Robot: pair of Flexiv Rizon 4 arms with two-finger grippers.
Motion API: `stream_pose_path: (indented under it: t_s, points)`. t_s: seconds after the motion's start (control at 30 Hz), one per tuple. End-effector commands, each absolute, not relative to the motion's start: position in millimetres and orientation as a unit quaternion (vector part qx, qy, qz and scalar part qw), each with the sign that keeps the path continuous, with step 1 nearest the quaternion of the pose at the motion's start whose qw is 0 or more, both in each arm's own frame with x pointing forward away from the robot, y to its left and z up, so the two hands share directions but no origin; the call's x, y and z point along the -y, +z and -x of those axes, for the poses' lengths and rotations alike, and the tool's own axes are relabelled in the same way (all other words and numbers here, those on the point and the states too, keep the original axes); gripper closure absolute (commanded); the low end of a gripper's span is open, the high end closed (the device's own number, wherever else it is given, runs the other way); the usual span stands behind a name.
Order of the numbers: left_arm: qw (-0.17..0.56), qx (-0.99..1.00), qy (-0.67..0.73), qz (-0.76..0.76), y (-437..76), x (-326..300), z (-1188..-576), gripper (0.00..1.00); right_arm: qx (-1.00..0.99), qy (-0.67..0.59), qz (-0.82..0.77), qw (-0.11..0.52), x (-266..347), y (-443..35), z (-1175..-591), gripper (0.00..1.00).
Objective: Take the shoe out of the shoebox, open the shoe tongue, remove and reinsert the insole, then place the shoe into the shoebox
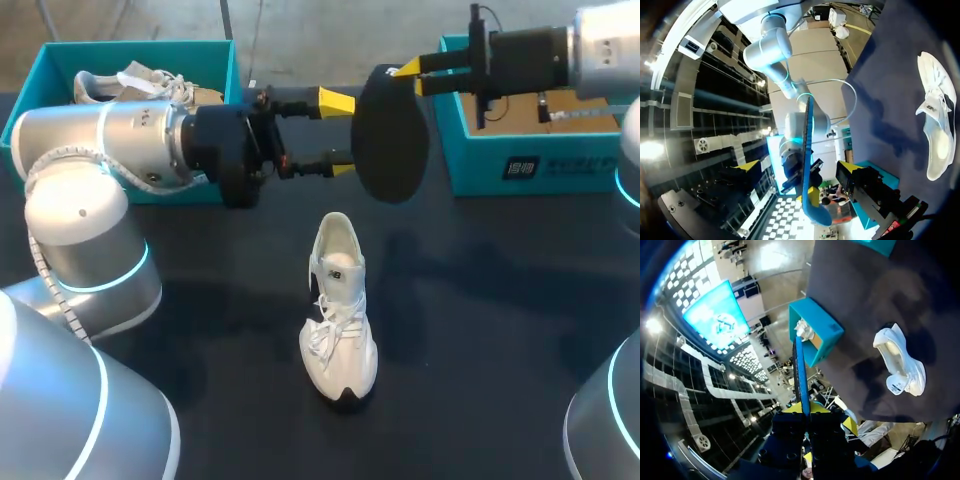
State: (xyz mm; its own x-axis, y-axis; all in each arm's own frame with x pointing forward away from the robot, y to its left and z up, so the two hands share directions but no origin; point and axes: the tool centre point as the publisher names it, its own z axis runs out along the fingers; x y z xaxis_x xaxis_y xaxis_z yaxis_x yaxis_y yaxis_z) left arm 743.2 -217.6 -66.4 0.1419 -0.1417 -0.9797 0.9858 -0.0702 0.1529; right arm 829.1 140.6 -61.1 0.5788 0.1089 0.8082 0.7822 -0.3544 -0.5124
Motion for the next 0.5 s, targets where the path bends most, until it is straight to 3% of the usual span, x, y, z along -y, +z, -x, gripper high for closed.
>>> stream_pose_path:
  t_s: [0.03, 0.2, 0.23, 0.27, 0.37, 0.5]
  points:
    - [0.549, -0.399, -0.516, -0.522, -70, 223, -751, 0.00, 0.299, -0.340, 0.746, 0.488, -163, -69, -841, 1.00]
    - [0.550, -0.400, -0.514, -0.523, -71, 224, -755, 0.00, 0.297, -0.334, 0.741, 0.501, -172, -71, -834, 1.00]
    - [0.550, -0.399, -0.514, -0.524, -71, 224, -755, 0.06, 0.298, -0.334, 0.741, 0.501, -173, -72, -833, 1.00]
    - [0.550, -0.399, -0.514, -0.524, -71, 225, -756, 0.25, 0.298, -0.333, 0.740, 0.502, -174, -73, -833, 1.00]
    - [0.549, -0.397, -0.516, -0.524, -72, 227, -755, 0.56, 0.294, -0.332, 0.742, 0.503, -175, -76, -833, 1.00]
    - [0.549, -0.398, -0.515, -0.524, -72, 228, -755, 0.73, 0.295, -0.331, 0.741, 0.505, -176, -76, -833, 1.00]
